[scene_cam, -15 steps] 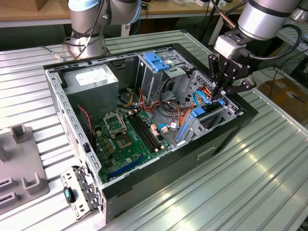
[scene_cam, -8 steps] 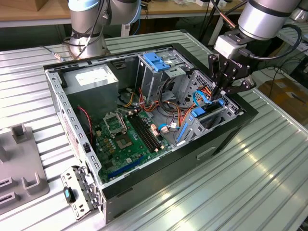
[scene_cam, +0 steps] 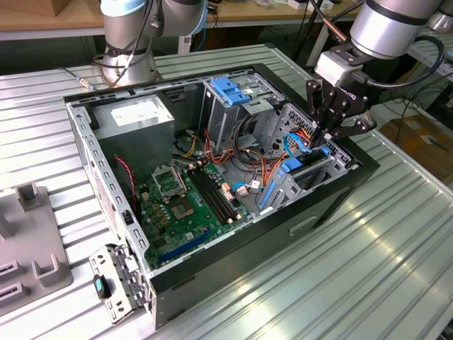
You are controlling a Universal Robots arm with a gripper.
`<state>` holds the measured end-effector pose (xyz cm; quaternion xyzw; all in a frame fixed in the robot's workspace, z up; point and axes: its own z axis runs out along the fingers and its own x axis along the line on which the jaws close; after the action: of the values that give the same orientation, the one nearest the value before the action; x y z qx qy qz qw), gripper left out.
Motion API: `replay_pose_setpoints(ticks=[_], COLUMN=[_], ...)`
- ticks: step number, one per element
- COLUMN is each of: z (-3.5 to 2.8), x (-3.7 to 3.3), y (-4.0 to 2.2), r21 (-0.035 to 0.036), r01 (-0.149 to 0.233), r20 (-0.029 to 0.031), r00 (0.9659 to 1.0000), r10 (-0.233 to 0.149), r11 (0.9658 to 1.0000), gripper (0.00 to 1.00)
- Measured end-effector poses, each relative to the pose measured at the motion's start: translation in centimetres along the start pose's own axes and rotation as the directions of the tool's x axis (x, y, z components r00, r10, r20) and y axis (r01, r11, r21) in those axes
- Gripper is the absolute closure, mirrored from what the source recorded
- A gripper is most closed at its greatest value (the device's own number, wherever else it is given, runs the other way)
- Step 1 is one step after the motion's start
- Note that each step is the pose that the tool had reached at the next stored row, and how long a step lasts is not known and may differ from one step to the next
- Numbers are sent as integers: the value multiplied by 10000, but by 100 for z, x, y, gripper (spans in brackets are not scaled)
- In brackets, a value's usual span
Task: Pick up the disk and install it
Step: 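Insert the second disk wire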
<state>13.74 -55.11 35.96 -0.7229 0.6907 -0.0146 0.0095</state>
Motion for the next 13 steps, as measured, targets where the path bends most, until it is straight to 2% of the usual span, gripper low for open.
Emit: replay_pose_setpoints(ticks=[13], z=[0], x=[0], y=[0], r21=[-67], r01=[0], r20=[3], r00=[10000], r10=[0], r11=[10000], gripper=[84])
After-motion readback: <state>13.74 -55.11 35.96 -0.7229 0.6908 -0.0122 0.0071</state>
